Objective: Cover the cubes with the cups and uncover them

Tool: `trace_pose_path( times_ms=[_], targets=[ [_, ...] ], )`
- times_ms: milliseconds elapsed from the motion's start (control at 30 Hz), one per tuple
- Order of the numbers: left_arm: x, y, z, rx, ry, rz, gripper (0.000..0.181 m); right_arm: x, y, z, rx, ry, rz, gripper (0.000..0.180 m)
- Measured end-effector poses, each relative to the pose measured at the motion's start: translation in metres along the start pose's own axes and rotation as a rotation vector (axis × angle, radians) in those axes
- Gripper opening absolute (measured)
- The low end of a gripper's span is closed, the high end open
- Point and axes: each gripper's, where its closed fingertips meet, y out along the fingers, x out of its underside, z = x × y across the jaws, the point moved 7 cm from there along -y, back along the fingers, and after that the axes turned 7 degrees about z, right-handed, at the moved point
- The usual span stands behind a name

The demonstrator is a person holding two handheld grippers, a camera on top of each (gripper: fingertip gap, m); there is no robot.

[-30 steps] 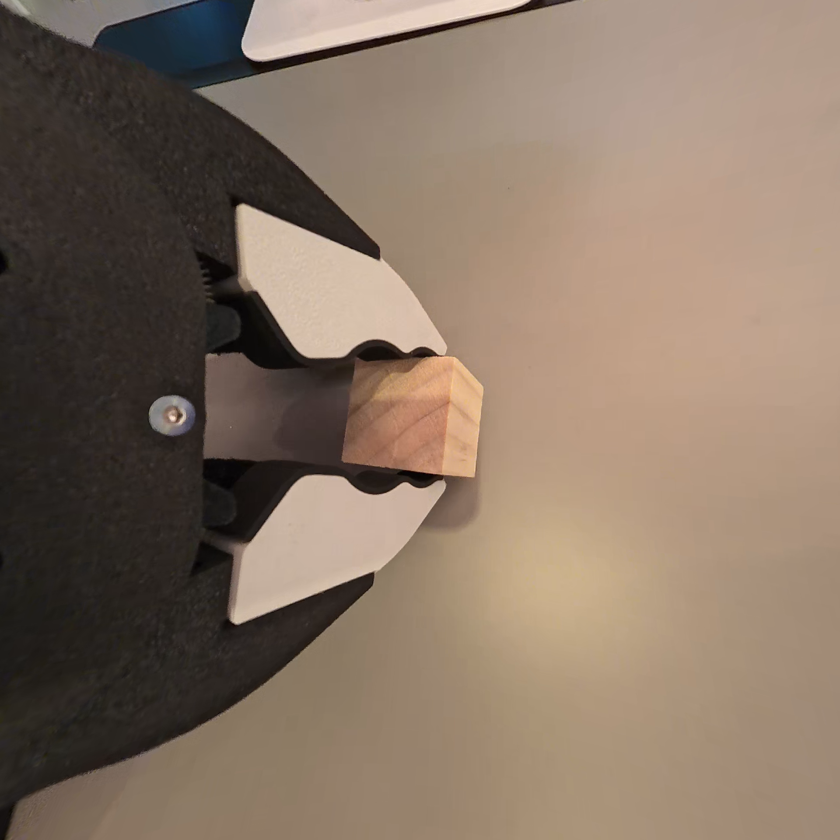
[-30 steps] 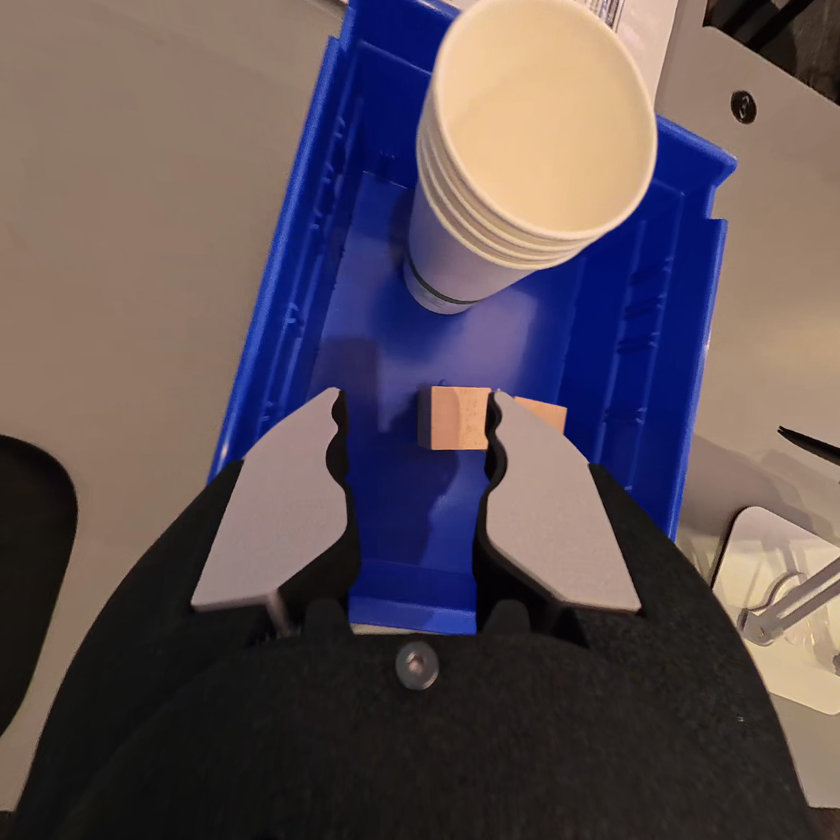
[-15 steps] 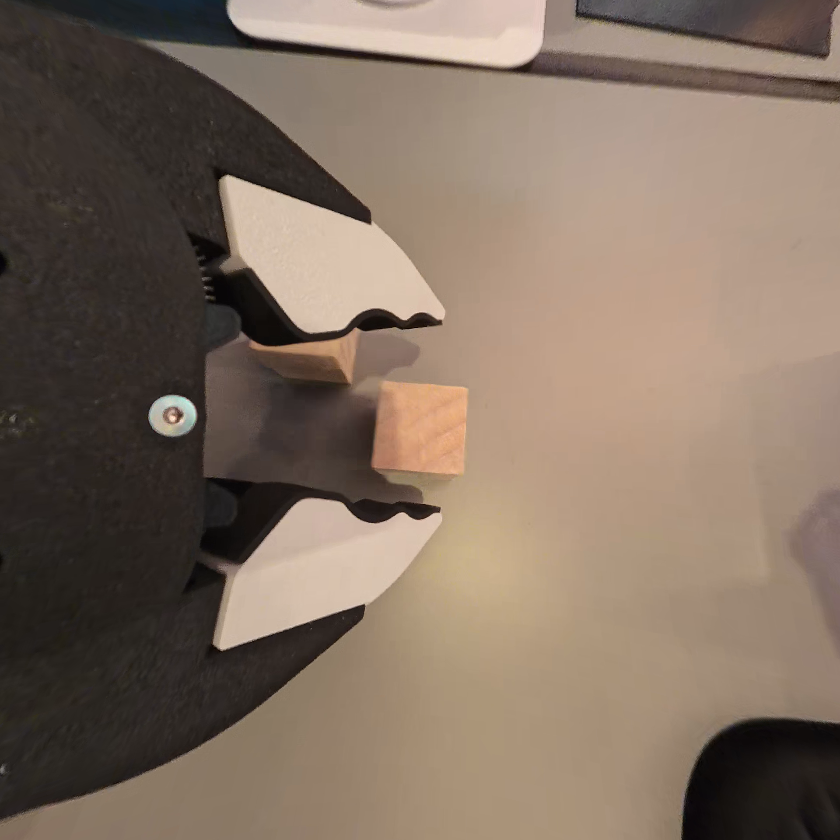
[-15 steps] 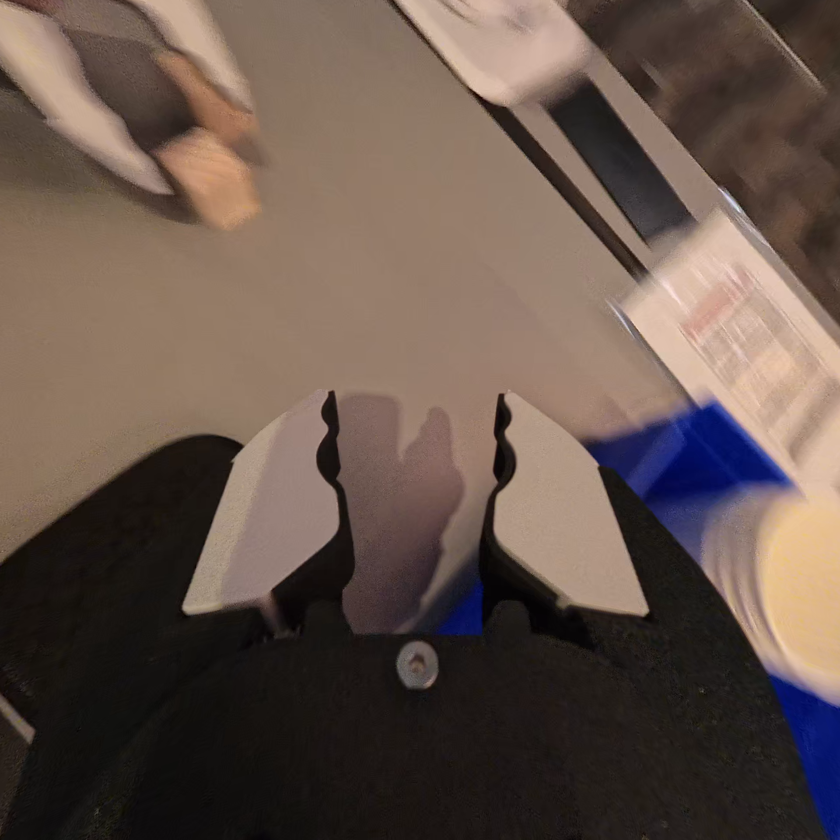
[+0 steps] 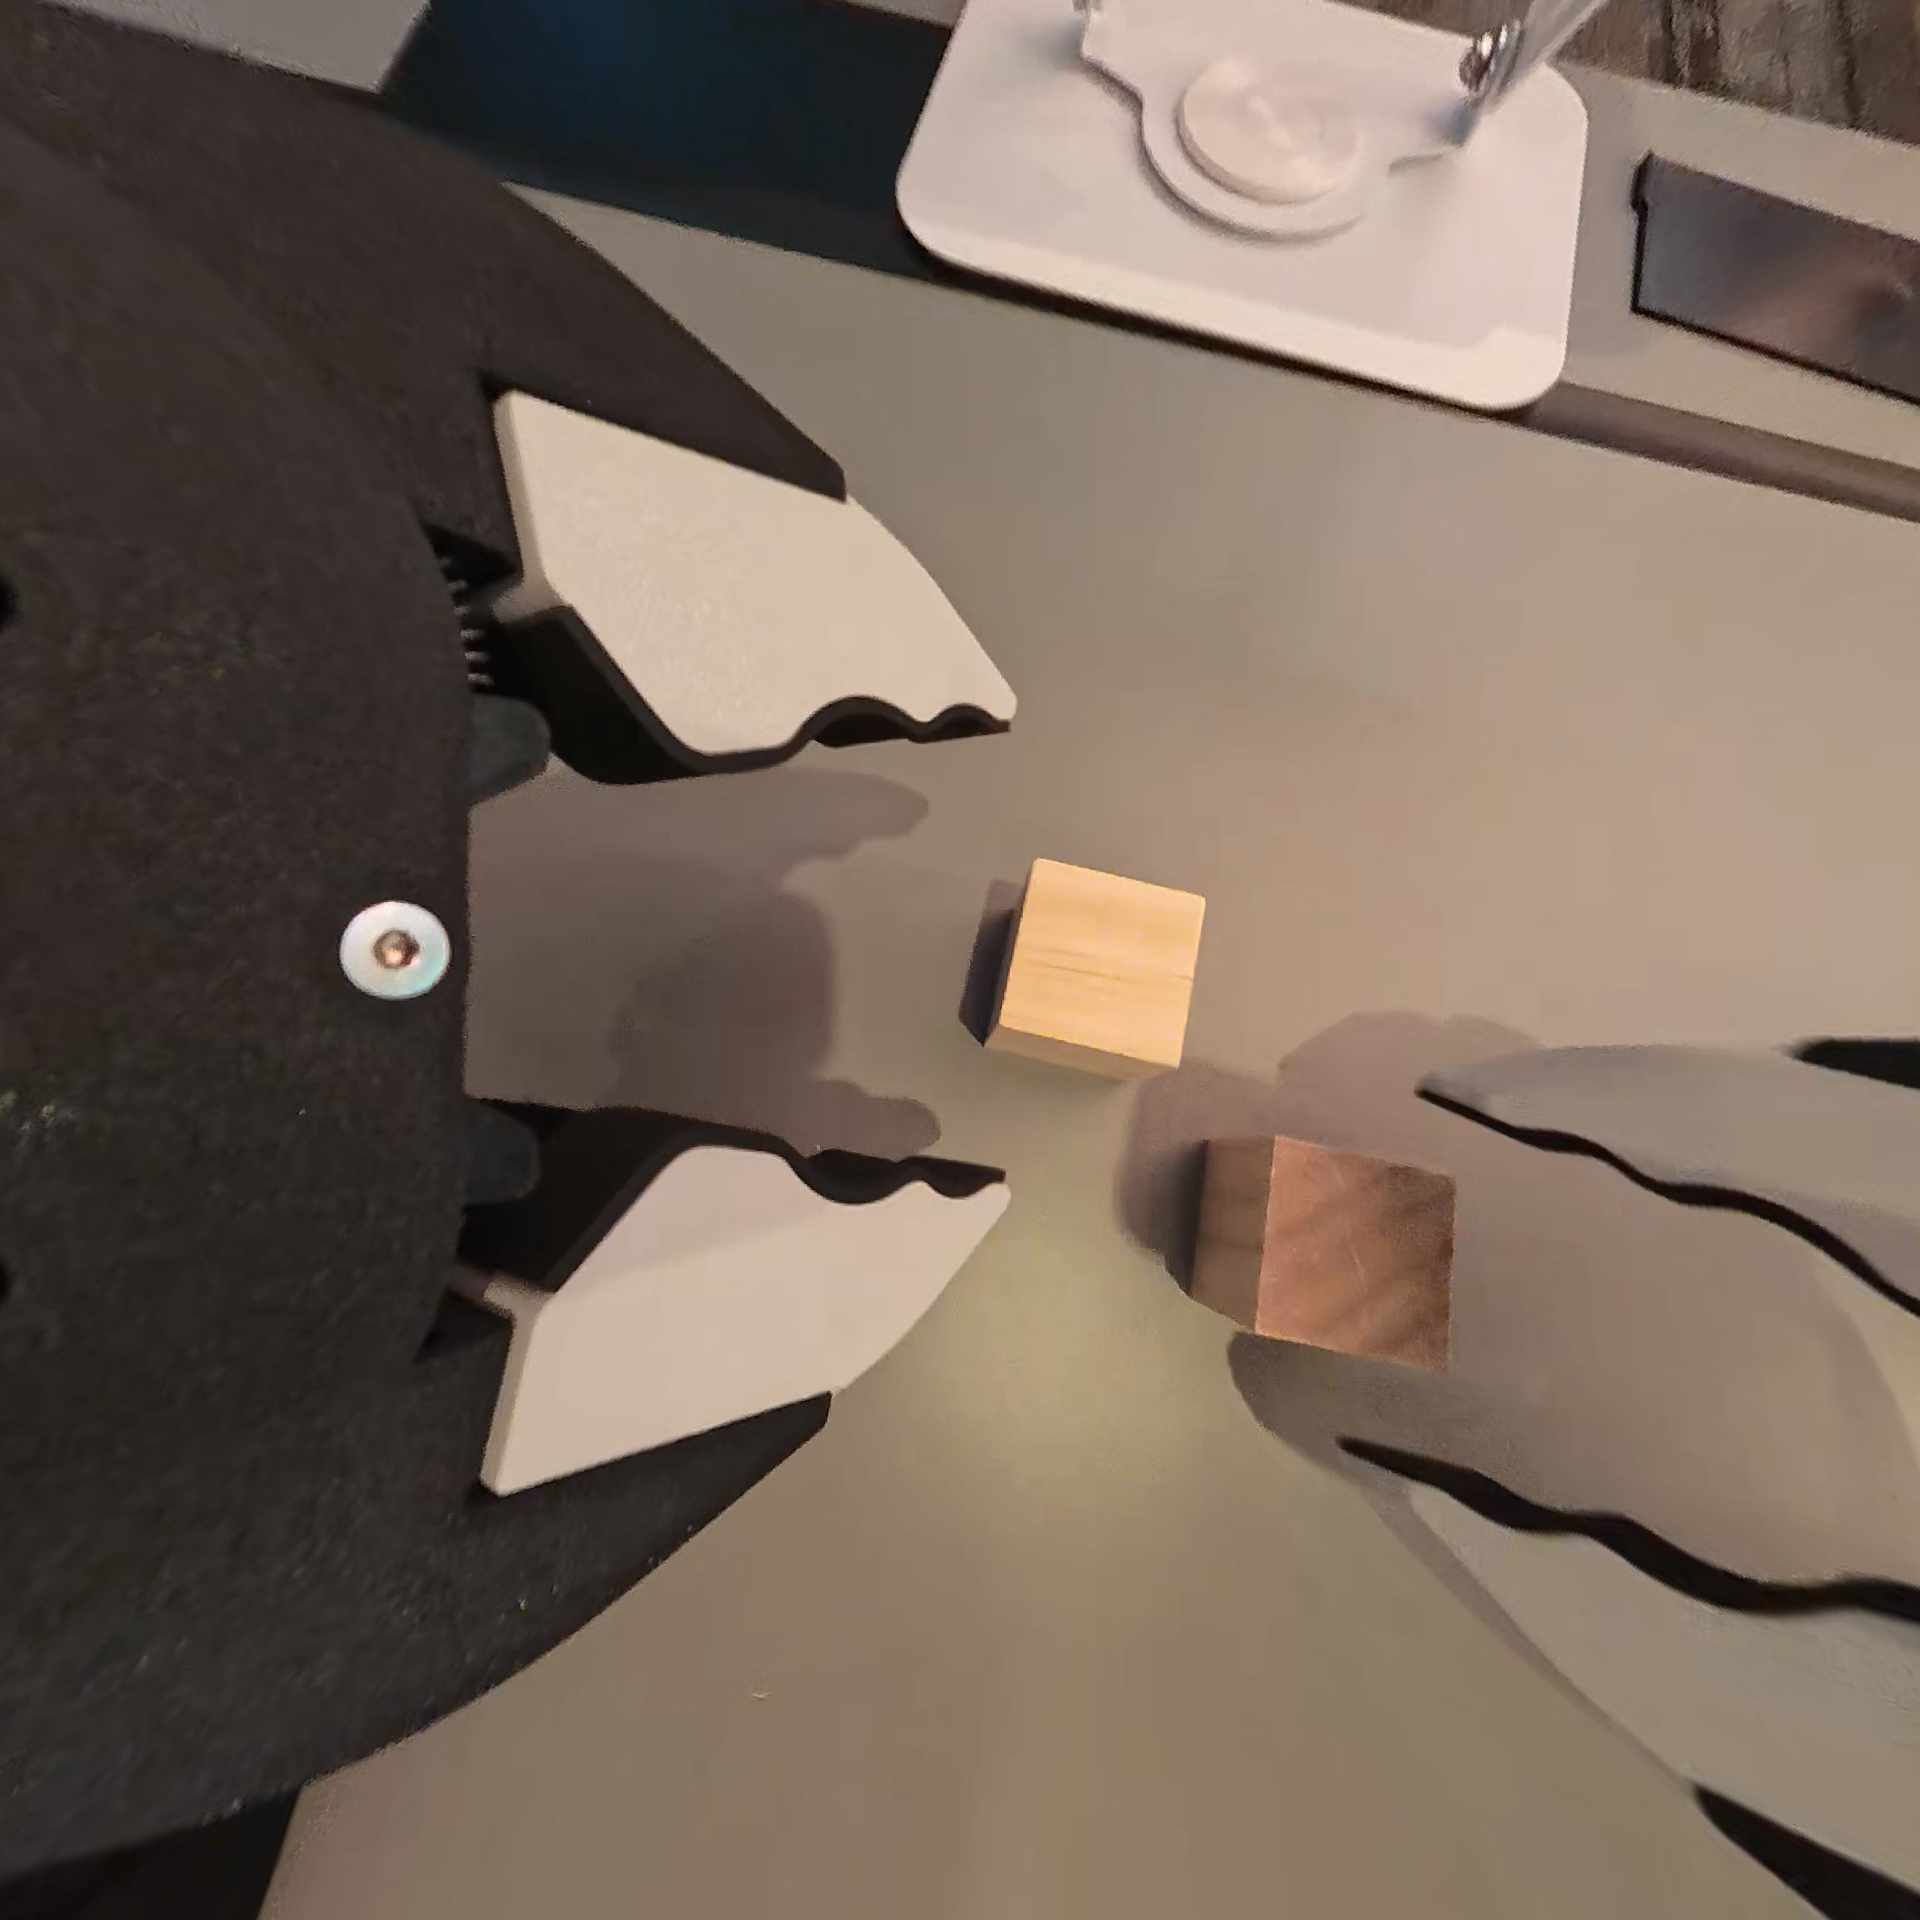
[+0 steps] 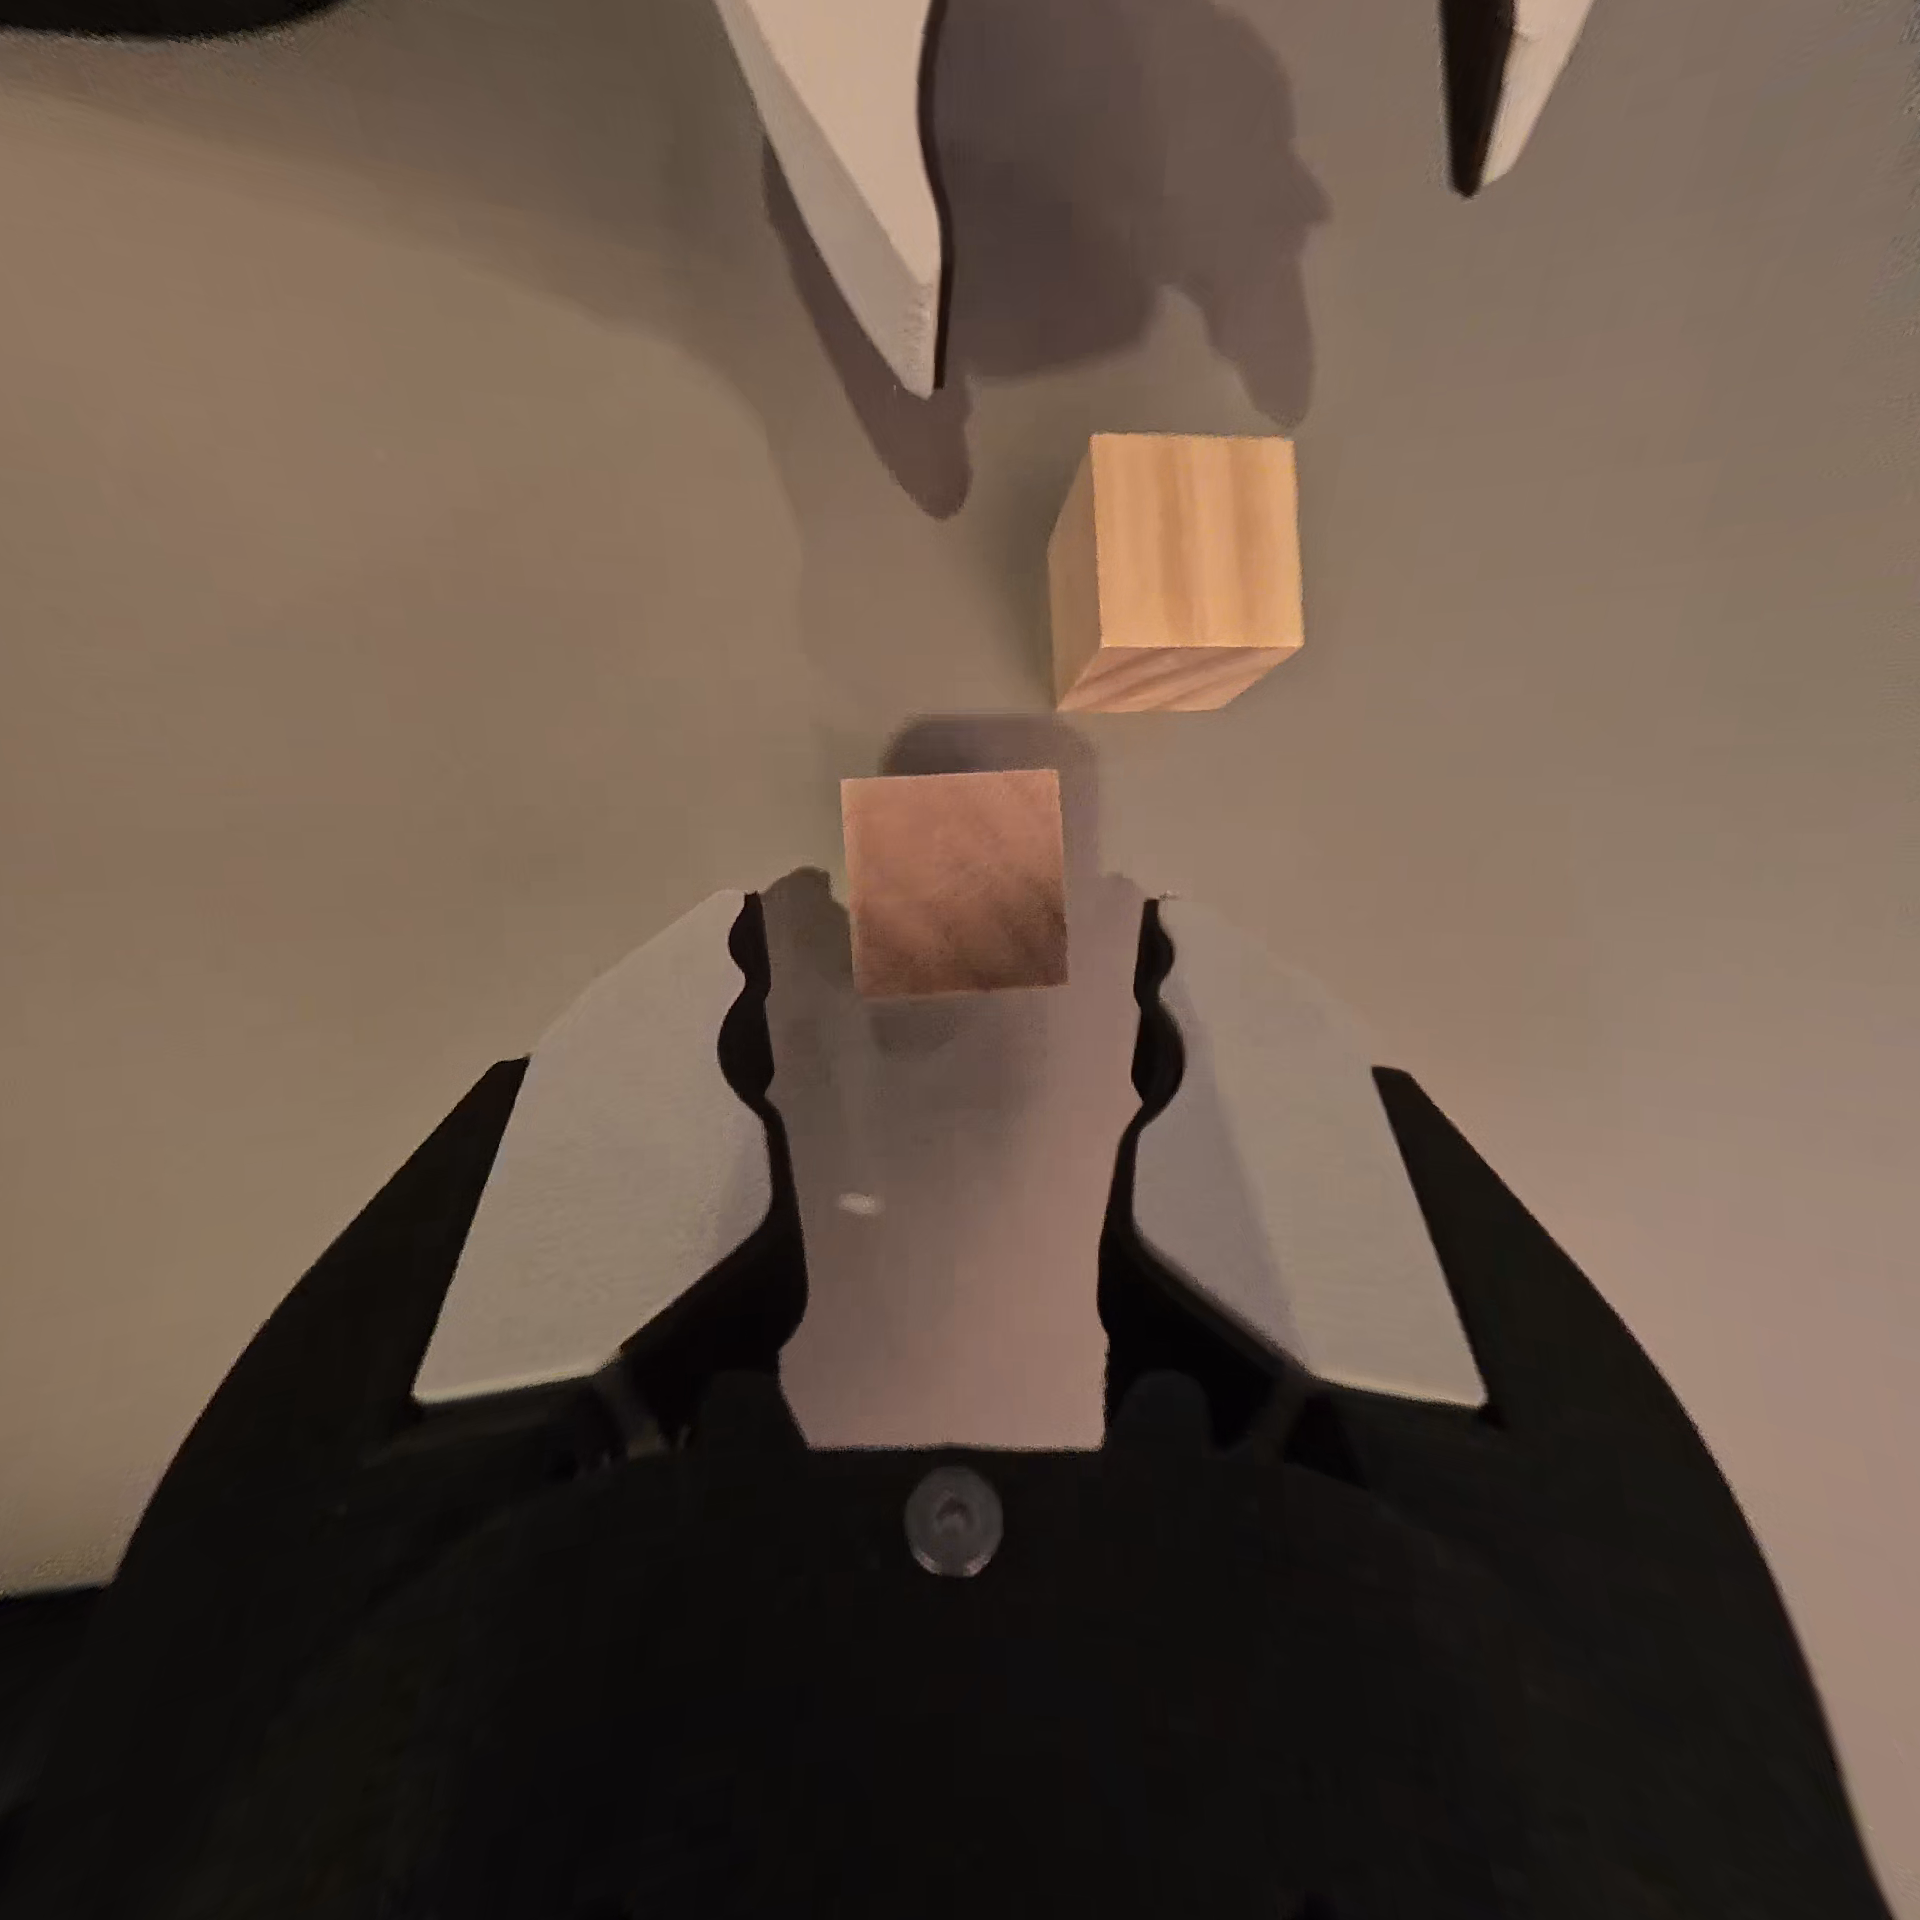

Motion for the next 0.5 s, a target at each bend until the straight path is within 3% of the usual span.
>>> trace_pose_path(
  times_ms=[67, 133, 267, 367, 500],
  targets=[
    [0.0, 0.01, -0.001, 0.003, 0.006, -0.013, 0.077, 0.004, 0.01, 0.001, -0.008, 0.004, -0.028, 0.062],
    [-0.001, 0.02, -0.001, 0.0, 0.021, -0.029, 0.077, 0.005, 0.012, 0.001, -0.001, 0.0, -0.026, 0.044],
    [0.004, 0.042, 0.006, 0.019, 0.06, -0.08, 0.076, 0.008, 0.0, -0.004, 0.012, 0.011, 0.001, 0.043],
    [0.01, 0.054, 0.009, 0.029, 0.052, -0.105, 0.073, 0.009, -0.033, -0.013, 0.068, 0.037, 0.041, 0.043],
    [0.007, 0.057, 0.007, 0.045, 0.004, -0.057, 0.064, 0.021, -0.118, -0.027, 0.244, 0.089, 0.075, 0.043]
  ],
)
